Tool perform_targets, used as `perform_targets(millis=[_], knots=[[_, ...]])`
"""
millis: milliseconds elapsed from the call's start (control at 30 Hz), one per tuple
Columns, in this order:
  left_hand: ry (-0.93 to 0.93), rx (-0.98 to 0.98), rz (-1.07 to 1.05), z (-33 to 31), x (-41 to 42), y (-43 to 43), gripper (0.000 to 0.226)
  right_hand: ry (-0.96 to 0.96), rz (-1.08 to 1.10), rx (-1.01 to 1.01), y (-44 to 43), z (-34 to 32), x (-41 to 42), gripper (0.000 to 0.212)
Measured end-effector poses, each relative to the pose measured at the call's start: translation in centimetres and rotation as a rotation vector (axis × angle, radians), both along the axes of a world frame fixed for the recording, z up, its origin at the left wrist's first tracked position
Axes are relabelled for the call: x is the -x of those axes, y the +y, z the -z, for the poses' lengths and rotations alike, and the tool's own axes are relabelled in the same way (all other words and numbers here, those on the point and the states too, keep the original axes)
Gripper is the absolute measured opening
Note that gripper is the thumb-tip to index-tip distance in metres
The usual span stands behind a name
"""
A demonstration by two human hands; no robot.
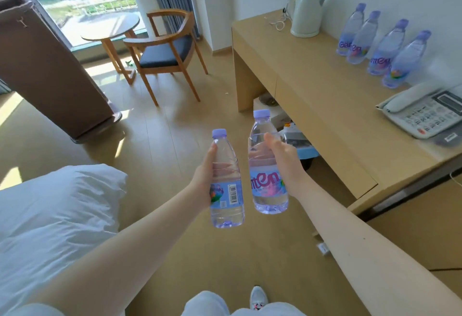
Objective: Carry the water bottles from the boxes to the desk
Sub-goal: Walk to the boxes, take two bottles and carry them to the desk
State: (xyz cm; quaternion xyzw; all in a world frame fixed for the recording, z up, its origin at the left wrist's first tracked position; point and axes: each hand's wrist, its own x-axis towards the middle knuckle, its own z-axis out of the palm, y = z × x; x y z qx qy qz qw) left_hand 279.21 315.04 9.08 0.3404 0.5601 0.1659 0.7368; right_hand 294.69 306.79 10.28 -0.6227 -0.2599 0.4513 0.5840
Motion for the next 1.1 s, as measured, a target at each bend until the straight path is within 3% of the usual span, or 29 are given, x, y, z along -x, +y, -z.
perform_targets(millis=[233,433,500,767,1100], knots=[[-0.023,-0.004,0.121,0.9,-4.3,4.7,0.085,-0.031,0.080,0.019,3.1,0.1,-2.8,0.044],[-0.067,-0.019,0.192,0.7,-8.0,11.7,0.072,-0.064,0.165,0.022,8.2,-0.7,-4.8,0.035],[-0.081,-0.030,0.210,0.5,-9.0,15.0,0.075,-0.085,0.198,0.030,10.9,-1.3,-5.4,0.040],[-0.166,-0.056,0.292,-2.3,-12.9,26.6,0.071,-0.096,0.334,0.009,19.9,-3.0,-7.3,0.026],[-0.149,-0.007,0.409,-2.2,-19.8,33.0,0.075,-0.084,0.498,0.065,26.0,-2.5,-13.4,0.034]])
